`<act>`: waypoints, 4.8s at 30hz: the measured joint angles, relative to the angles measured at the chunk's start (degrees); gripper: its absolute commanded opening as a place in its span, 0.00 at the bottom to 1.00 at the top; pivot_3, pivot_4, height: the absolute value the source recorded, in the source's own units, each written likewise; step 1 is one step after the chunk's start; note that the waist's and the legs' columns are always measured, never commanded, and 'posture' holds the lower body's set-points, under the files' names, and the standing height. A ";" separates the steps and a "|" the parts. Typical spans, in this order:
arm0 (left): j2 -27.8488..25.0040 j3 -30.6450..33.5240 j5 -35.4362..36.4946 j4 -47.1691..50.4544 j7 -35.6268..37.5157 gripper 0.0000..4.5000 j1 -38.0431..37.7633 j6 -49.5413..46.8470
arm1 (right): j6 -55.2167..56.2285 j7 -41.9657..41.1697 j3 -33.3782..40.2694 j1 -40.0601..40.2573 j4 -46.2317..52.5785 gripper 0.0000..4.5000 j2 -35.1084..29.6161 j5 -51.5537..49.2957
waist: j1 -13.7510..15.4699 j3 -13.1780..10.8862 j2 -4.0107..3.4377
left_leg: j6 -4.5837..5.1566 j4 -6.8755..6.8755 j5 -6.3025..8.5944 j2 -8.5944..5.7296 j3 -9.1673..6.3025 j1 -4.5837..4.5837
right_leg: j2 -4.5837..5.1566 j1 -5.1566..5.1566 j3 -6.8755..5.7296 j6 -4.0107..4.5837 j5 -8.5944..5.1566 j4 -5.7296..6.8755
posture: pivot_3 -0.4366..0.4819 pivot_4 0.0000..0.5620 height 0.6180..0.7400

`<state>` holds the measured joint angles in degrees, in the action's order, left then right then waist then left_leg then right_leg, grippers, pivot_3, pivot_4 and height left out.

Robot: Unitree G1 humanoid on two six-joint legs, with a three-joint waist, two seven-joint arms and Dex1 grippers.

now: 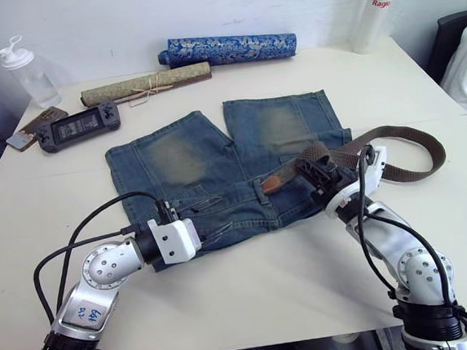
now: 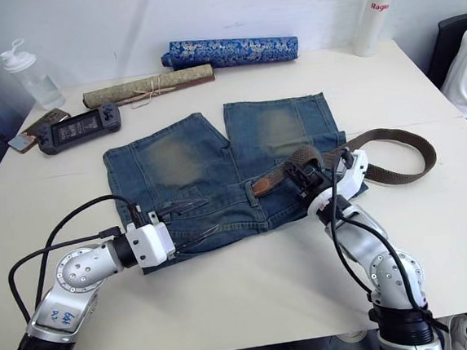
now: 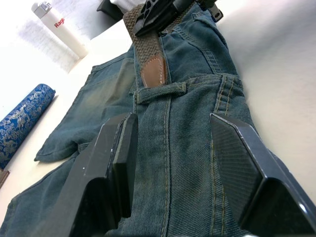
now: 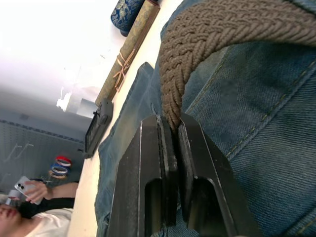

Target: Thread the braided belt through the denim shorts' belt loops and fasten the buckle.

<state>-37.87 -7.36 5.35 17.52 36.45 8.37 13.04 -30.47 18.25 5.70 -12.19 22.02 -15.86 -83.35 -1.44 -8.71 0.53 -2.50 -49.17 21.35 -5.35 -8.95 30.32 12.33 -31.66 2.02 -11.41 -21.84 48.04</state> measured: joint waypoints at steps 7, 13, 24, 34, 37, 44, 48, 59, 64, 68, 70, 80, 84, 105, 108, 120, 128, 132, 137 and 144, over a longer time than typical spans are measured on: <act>0.59 0.15 -0.12 -0.01 0.54 0.57 0.00 -0.12 | -0.39 -3.72 -0.84 0.17 -0.02 0.00 2.27 6.72 | 0.01 0.00 0.00 | 0.00 0.00 0.00 -0.01 0.00 0.00 | 0.01 0.00 0.00 0.01 0.00 0.00 | 0.48 0.27 0.16; 0.77 0.18 -0.70 -0.06 0.65 0.57 0.02 -0.12 | -1.08 -5.03 -0.49 0.16 -0.10 0.00 2.86 8.28 | 0.01 0.00 0.00 | 0.00 0.00 0.00 0.00 -0.01 0.00 | 0.01 -0.01 0.00 0.03 -0.02 0.00 | 0.48 0.27 0.16; 1.13 0.18 -1.33 -0.26 0.78 0.57 0.03 -0.06 | -1.35 -7.52 1.78 -0.67 -0.26 0.00 -0.37 13.15 | 0.17 0.00 0.00 | -0.01 -0.01 0.00 -0.04 0.01 0.00 | 0.07 0.00 0.00 0.03 -0.02 0.00 | 0.48 0.27 0.16; 1.18 0.18 -2.51 -0.54 1.14 0.57 0.16 0.88 | -3.36 -9.71 -1.06 -0.67 2.13 0.00 -0.26 21.07 | 0.11 0.00 0.00 | 0.00 0.01 0.00 -0.02 0.01 0.00 | 0.07 0.00 -0.01 0.05 -0.02 -0.01 | 0.48 0.27 0.16; 1.22 0.17 -3.02 -0.68 1.16 0.57 0.40 1.35 | -3.67 -9.52 -1.33 -0.66 2.53 0.00 2.18 21.10 | -0.11 0.00 0.00 | -0.01 0.04 0.00 0.01 0.02 -0.03 | 0.06 -0.01 -0.03 0.07 -0.04 0.00 | 0.48 0.27 0.16; 1.49 0.15 -3.72 -1.57 1.19 0.57 0.42 2.11 | -9.18 -3.89 1.01 -0.58 2.07 0.00 5.01 11.35 | -0.13 0.02 -0.02 | -0.01 0.05 0.00 0.02 -0.01 -0.05 | 0.05 -0.03 -0.03 0.13 -0.07 0.04 | 0.48 0.27 0.16; 1.54 0.14 -3.87 -2.55 1.25 0.57 0.59 2.54 | -12.91 -1.59 2.13 -0.55 -0.50 0.00 3.44 7.41 | -0.13 0.02 -0.02 | -0.01 0.05 0.01 0.02 0.01 -0.04 | 0.05 -0.03 -0.04 0.14 -0.08 0.05 | 0.48 0.27 0.16; 1.64 0.13 -4.15 -2.55 1.88 0.57 1.46 3.17 | -14.58 -3.46 3.48 -0.81 -2.26 0.00 2.95 5.65 | -0.09 0.03 0.00 | -0.01 0.04 0.01 0.01 0.01 -0.05 | 0.06 -0.01 -0.05 0.13 -0.07 0.04 | 0.48 0.27 0.16; 1.64 0.13 -4.26 -2.55 1.98 0.57 1.44 3.19 | -14.87 -5.73 3.29 -0.81 -2.26 0.00 2.96 5.65 | -0.14 0.03 0.00 | -0.01 0.06 0.01 0.01 0.01 -0.05 | 0.06 -0.01 -0.05 0.13 -0.07 0.04 | 0.48 0.27 0.16; 1.64 0.13 -4.52 -2.55 1.99 0.57 1.44 3.20 | -16.60 -8.05 3.22 -0.82 -2.81 0.00 1.84 5.42 | -0.10 0.03 0.00 | -0.01 0.05 0.01 0.01 0.01 -0.05 | 0.06 -0.01 -0.05 0.13 -0.07 0.04 | 0.48 0.27 0.16; 1.64 0.14 -4.61 -2.56 1.98 0.57 1.44 3.20 | -17.64 -10.70 3.34 -0.83 -4.01 0.00 0.34 5.15 | -0.07 0.03 0.00 | -0.01 0.05 0.01 0.00 0.01 -0.05 | 0.07 -0.01 -0.06 0.13 -0.07 0.03 | 0.48 0.27 0.16; 1.64 0.14 -5.20 -2.60 1.97 0.57 1.49 3.21 | -19.55 -17.43 2.20 -2.16 -5.62 0.00 -1.19 8.18 | -0.13 0.03 0.00 | -0.01 0.06 0.01 0.02 0.01 -0.06 | 0.07 0.00 -0.06 0.12 -0.07 0.00 | 0.48 0.27 0.16; 1.63 0.16 -5.75 -2.69 1.87 0.57 1.50 3.29 | -19.54 -13.30 -0.36 -3.94 -5.55 0.00 3.28 11.27 | -0.18 0.03 0.00 | -0.01 0.10 0.00 0.05 0.00 -0.09 | 0.06 -0.01 -0.07 0.13 -0.07 0.00 | 0.48 0.27 0.16; -6.70 7.47 -27.77 -10.10 -9.35 0.57 -1.81 32.40 | -27.10 -3.19 -1.59 -5.40 -5.57 0.00 7.01 2.53 | -0.10 0.07 0.01 | -0.01 0.09 0.01 0.03 0.04 -0.11 | 0.08 -0.02 -0.06 0.15 -0.09 0.05 | 0.48 0.27 0.16; -7.04 8.64 -35.69 -13.80 -15.61 0.57 -0.89 39.40 | -27.03 -1.46 -0.98 -5.50 -6.50 0.00 7.70 -0.16 | -0.07 0.10 0.07 | -0.01 0.08 0.01 0.01 0.03 -0.11 | 0.07 -0.01 -0.06 0.14 -0.08 0.07 | 0.48 0.27 0.16; -3.57 5.91 -46.40 -18.67 -27.28 0.57 3.57 44.83 | -26.91 1.73 -1.22 -5.57 -6.93 0.00 7.62 -3.89 | -0.29 0.10 0.06 | 0.00 0.10 0.01 0.02 -0.02 -0.13 | 0.00 -0.03 -0.08 0.13 -0.08 0.12 | 0.48 0.27 0.16; -2.95 1.21 -36.68 -18.94 -22.87 0.57 3.96 40.67 | -26.71 1.93 -1.51 -5.51 -6.84 0.00 7.67 -3.88 | -0.33 0.10 0.07 | 0.00 0.10 0.01 0.02 -0.04 -0.13 | 0.00 -0.03 -0.08 0.13 -0.08 0.12 | 0.48 0.27 0.16; -3.06 -0.44 -32.33 -18.92 -19.72 0.57 4.05 39.00 | -26.57 1.96 -1.61 -5.50 -6.84 0.00 7.70 -3.86 | -0.34 0.10 0.07 | 0.00 0.10 0.01 0.03 -0.05 -0.13 | 0.01 -0.03 -0.08 0.14 -0.08 0.12 | 0.48 0.27 0.16; -3.17 -0.45 -31.42 -18.92 -18.60 0.57 4.35 38.92 | -25.91 1.96 -2.08 -5.40 -6.80 0.00 7.69 -3.81 | -0.35 0.10 0.07 | 0.00 0.10 0.01 0.03 -0.04 -0.13 | 0.00 -0.03 -0.08 0.14 -0.08 0.12 | 0.48 0.27 0.16; -3.17 -0.46 -31.42 -18.84 -17.88 0.42 5.01 39.13 | -25.60 1.95 -2.75 -5.27 -6.61 0.00 7.70 -3.69 | -0.36 0.10 0.07 | 0.00 0.10 0.01 0.03 -0.04 -0.13 | 0.00 -0.03 -0.08 0.14 -0.08 0.12 | 0.48 0.27 0.16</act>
<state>-41.03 -7.82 -26.07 -1.31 18.57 13.39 52.18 -56.07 20.20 2.94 -17.46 15.41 -8.15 -87.03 -1.80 -8.60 0.60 -2.50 -49.07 21.36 -5.33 -8.99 30.18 12.33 -31.69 1.94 -11.27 -21.92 48.15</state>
